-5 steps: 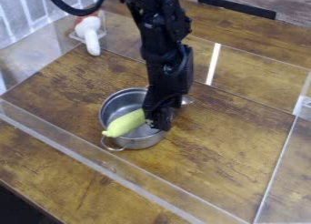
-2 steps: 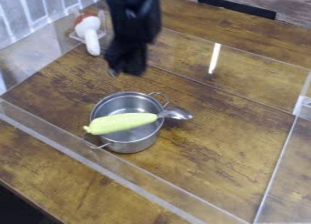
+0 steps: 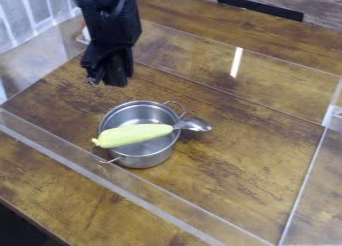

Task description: Move the green spoon to the left

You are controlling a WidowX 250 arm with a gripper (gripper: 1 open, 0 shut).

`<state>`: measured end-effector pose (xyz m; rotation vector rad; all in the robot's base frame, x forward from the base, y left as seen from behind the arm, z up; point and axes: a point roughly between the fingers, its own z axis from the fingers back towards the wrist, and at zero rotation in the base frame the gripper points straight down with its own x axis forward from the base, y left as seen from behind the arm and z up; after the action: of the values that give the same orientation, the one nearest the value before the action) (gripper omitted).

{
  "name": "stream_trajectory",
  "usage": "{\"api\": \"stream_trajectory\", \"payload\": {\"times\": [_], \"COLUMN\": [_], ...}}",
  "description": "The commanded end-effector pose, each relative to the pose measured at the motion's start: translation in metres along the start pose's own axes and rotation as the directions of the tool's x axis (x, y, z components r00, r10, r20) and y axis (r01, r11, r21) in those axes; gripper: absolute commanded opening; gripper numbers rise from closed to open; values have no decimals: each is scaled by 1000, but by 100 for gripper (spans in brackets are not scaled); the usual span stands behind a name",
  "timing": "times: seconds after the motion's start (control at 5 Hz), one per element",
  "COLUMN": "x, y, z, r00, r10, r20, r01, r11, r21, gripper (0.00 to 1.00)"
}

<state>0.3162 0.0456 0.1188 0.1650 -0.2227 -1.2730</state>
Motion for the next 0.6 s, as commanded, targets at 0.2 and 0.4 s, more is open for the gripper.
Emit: {"api": "stream_trajectory", "payload": {"times": [0.2, 0.4], "x": [-28, -33], "y": [-4, -14], "z": [1, -21], "r00": [997, 994], "r10": [-16, -29], "r20": [76, 109], "r01": [15, 32], "r11": [1000, 999], "r21": [13, -23], "gripper": [0, 100]}}
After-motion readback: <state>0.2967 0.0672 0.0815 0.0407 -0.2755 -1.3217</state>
